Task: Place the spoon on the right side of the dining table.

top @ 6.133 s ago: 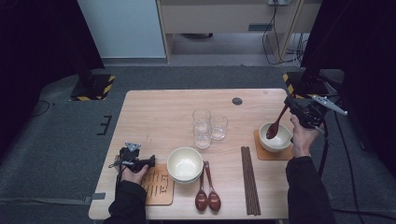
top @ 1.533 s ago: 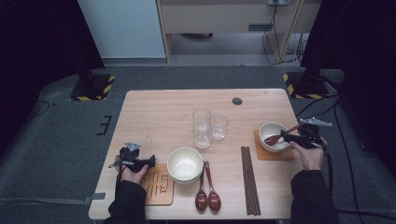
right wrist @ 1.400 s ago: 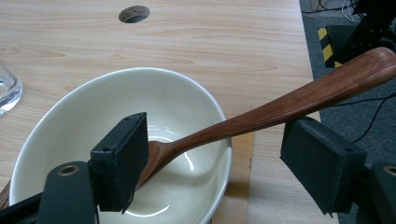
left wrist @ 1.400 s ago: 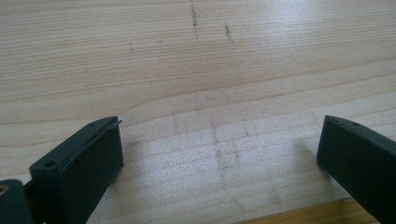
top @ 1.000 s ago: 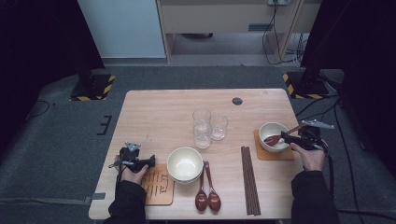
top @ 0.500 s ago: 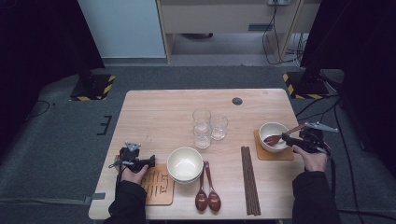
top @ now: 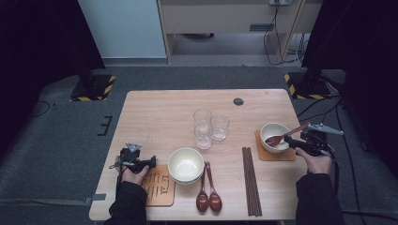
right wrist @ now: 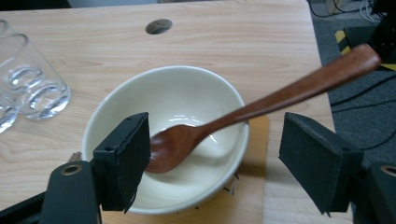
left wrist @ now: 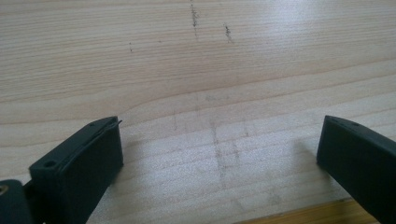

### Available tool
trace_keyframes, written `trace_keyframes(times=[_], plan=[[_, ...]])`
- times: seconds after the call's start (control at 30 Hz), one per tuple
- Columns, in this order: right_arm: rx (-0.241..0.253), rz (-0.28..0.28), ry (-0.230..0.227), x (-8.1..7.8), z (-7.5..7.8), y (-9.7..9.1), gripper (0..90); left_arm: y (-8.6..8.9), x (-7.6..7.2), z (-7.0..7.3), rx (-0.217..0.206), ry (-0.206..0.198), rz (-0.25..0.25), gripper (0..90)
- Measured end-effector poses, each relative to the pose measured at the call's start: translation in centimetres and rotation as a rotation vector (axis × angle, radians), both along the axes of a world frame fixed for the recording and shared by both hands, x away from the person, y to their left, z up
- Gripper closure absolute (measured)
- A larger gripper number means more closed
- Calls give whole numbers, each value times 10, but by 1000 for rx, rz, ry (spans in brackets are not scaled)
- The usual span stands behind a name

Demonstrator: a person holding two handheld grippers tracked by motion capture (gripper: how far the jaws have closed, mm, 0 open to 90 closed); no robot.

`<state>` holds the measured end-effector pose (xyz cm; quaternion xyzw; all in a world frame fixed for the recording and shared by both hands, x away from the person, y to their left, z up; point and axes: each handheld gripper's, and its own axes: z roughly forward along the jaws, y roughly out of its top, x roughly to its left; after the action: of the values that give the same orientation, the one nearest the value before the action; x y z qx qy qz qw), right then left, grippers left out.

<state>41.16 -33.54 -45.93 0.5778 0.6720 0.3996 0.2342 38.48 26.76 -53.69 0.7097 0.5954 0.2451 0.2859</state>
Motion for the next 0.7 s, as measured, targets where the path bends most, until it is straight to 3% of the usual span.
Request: trace_keyframes(times=[0.23,0.7], plan=[[-16,24,-32,7,8,6,260,0,0,0,0,0,0,0],[-47,38,-37,30,9,5,258,0,0,0,-1,0,-1,0]])
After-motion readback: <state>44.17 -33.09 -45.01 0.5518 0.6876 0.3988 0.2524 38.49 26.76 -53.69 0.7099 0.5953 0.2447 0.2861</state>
